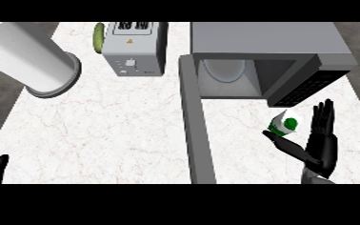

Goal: Pick up the milk, place it into the microwave and close the microwave

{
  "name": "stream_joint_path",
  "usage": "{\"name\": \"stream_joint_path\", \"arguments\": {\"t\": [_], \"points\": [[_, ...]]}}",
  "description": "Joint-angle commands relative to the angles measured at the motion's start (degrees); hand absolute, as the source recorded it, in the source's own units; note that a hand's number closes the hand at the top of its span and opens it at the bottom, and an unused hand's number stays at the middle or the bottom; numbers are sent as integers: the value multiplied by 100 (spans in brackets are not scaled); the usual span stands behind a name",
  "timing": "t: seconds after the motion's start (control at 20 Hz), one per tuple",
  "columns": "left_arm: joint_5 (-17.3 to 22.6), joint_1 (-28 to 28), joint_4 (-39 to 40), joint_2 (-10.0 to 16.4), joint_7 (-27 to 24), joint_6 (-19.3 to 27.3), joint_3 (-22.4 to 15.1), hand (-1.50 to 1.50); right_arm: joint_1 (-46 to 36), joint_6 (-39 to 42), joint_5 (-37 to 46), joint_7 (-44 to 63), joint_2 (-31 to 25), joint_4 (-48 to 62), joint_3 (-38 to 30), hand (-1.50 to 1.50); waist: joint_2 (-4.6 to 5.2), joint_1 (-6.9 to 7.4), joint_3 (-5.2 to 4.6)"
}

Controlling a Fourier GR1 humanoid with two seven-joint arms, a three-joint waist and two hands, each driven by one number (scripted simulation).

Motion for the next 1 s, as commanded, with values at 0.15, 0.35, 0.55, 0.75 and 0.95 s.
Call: {"name": "stream_joint_path", "arguments": {"t": [0.15,0.35,0.55,0.75,0.95], "points": [[-67,25,306,-29,-394,-40,13,-150,-688,-230,-24,-742,89,1433,-350,-150,8,18,2],[-252,268,-291,-29,81,242,-440,-150,-894,-503,-57,-817,-152,2069,-708,-150,12,38,6],[107,52,-3,-29,20,-95,141,-150,-1015,-558,-76,-1046,-431,2597,-908,-150,7,22,3],[-6,-184,-299,-30,487,168,-53,-150,-992,114,-242,-1626,-665,3385,-1052,-150,10,5,5],[120,147,-52,-18,-82,-180,31,-150,-1059,1751,-413,-1770,-677,3688,-838,-150,18,111,20]]}}
